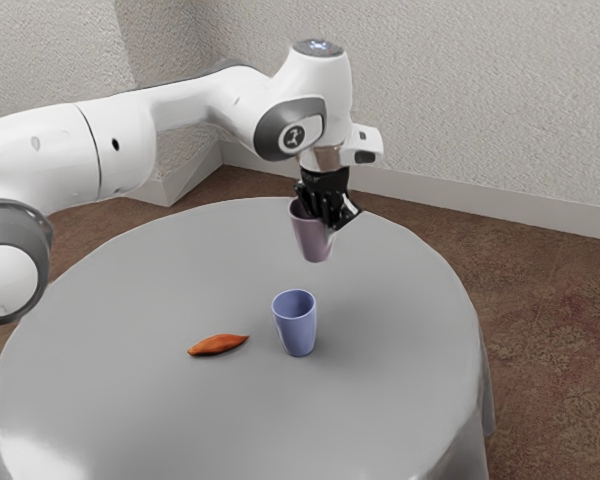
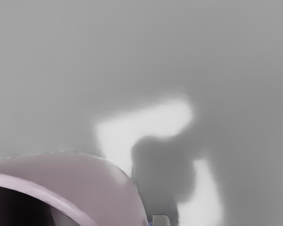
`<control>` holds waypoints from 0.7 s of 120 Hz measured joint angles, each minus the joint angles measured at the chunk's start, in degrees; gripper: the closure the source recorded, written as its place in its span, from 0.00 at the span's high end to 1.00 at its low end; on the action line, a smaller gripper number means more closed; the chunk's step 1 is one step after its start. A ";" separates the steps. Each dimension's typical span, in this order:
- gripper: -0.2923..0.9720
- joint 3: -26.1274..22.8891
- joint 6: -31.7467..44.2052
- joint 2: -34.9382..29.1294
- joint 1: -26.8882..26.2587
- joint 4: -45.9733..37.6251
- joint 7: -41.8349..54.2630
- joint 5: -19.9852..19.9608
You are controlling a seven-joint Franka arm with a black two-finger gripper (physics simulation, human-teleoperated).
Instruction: Place the left cup onto the right cup
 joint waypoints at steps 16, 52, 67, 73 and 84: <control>0.15 -0.02 -0.12 -4.70 0.15 -6.54 -1.76 -0.16; 0.15 0.40 1.43 -15.51 0.11 -20.78 -4.63 -1.90; 0.15 0.92 3.95 -17.57 0.25 -24.44 -5.52 -2.75; 0.15 1.16 4.75 -17.51 0.35 -24.68 -5.84 -2.98; 0.15 1.81 6.15 -16.93 0.47 -24.83 -6.36 -3.33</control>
